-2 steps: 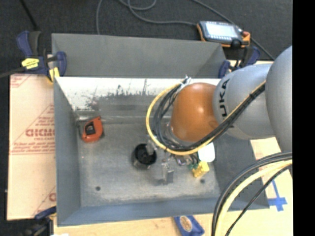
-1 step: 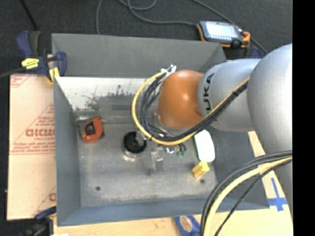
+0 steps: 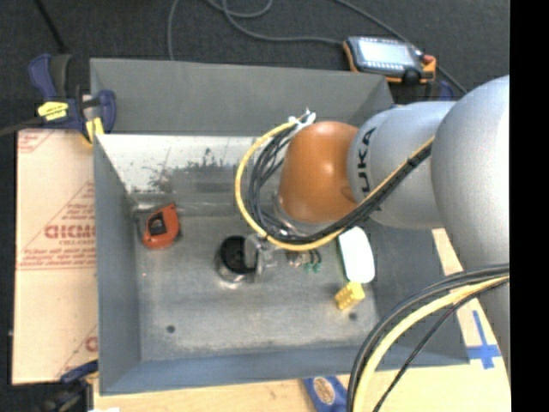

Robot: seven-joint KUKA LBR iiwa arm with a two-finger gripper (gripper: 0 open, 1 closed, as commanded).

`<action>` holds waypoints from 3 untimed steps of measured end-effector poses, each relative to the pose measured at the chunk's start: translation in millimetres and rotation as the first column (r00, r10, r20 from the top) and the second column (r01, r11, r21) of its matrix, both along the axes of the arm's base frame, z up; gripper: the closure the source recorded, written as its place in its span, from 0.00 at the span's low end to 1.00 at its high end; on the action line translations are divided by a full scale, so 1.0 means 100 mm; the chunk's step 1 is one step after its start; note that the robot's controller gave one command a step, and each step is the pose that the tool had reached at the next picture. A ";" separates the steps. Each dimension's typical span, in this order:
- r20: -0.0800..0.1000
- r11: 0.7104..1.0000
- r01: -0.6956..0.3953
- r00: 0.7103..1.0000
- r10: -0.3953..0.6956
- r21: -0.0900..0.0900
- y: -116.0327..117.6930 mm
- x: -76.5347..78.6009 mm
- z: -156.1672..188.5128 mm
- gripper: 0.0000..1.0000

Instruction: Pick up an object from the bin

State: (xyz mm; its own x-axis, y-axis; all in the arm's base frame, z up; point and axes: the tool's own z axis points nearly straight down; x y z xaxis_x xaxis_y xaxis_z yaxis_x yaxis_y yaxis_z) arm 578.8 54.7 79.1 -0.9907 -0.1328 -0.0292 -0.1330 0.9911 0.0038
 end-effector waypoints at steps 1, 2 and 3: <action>0.002 0.999 0.037 0.999 -0.037 0.002 -0.07 -0.12 0.00 1.00; -0.028 1.000 0.007 1.000 -0.008 -0.008 0.15 -0.31 0.24 1.00; -0.027 0.999 -0.034 0.999 0.034 -0.007 0.08 -0.21 0.66 1.00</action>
Offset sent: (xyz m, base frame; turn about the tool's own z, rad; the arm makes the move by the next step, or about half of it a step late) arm -0.0383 0.0333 0.0471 -0.0095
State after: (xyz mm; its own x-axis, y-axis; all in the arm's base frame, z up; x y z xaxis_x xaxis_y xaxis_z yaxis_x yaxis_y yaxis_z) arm 557.8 62.4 144.9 -0.9860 -0.1665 -0.0014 -0.1665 0.9860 0.0005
